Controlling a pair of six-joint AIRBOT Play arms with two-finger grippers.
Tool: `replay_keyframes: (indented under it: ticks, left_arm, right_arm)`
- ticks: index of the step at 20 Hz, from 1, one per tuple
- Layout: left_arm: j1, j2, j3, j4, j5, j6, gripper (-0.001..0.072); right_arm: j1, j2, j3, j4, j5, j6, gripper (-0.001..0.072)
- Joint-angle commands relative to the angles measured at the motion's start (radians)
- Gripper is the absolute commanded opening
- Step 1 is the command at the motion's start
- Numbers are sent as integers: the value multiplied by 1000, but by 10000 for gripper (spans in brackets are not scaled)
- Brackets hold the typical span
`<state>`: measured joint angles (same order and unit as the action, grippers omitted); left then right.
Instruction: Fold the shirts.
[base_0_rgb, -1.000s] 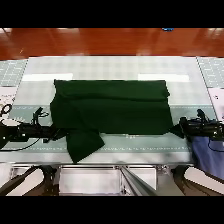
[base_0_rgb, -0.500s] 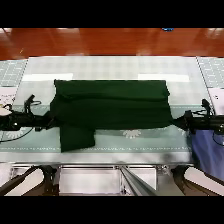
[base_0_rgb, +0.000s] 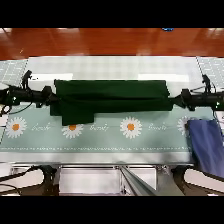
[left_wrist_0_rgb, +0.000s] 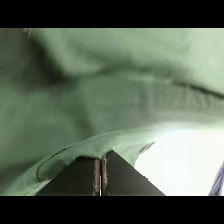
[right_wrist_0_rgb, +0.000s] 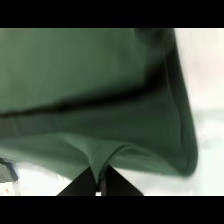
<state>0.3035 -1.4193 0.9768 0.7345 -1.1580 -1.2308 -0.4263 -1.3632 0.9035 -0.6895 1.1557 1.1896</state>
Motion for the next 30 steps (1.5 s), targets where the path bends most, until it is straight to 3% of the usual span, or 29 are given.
replay_keyframes:
  ticks: [1, 8, 17, 18, 19, 20, 22, 24, 28, 30]
  left_arm:
    - [-33, -146, 178, -10, 2, -56, 16]
    - [-55, -365, 462, -10, -4, -136, 16]
    - [-99, -501, 603, -10, 16, -132, 17]
    - [-103, -506, 603, -10, 13, -137, 91]
    - [-105, -507, 603, -10, -11, -154, 355]
    - [-103, -507, 613, -7, -62, -145, 506]
    - [-74, -504, 670, 41, -200, -124, 506]
    - [-18, -471, 733, 111, -321, -163, 505]
    - [88, -286, 737, 264, -327, -192, 505]
    - [114, -177, 695, 290, -259, -192, 505]
  right_arm:
    - [34, -112, 171, 7, 9, 45, 27]
    - [69, -288, 329, 28, -33, 45, 27]
    - [94, -406, 377, 82, -111, 9, 28]
    - [105, -411, 377, 82, -142, 10, 146]
    - [114, -412, 377, 85, -165, 11, 391]
    - [120, -409, 379, 98, -146, 5, 417]
    - [99, -389, 391, 96, -51, 2, 417]
    - [27, -338, 408, 97, 48, 11, 417]
    - [-172, -156, 406, -4, 147, 15, 417]
    - [-240, -76, 365, -93, 126, 29, 417]
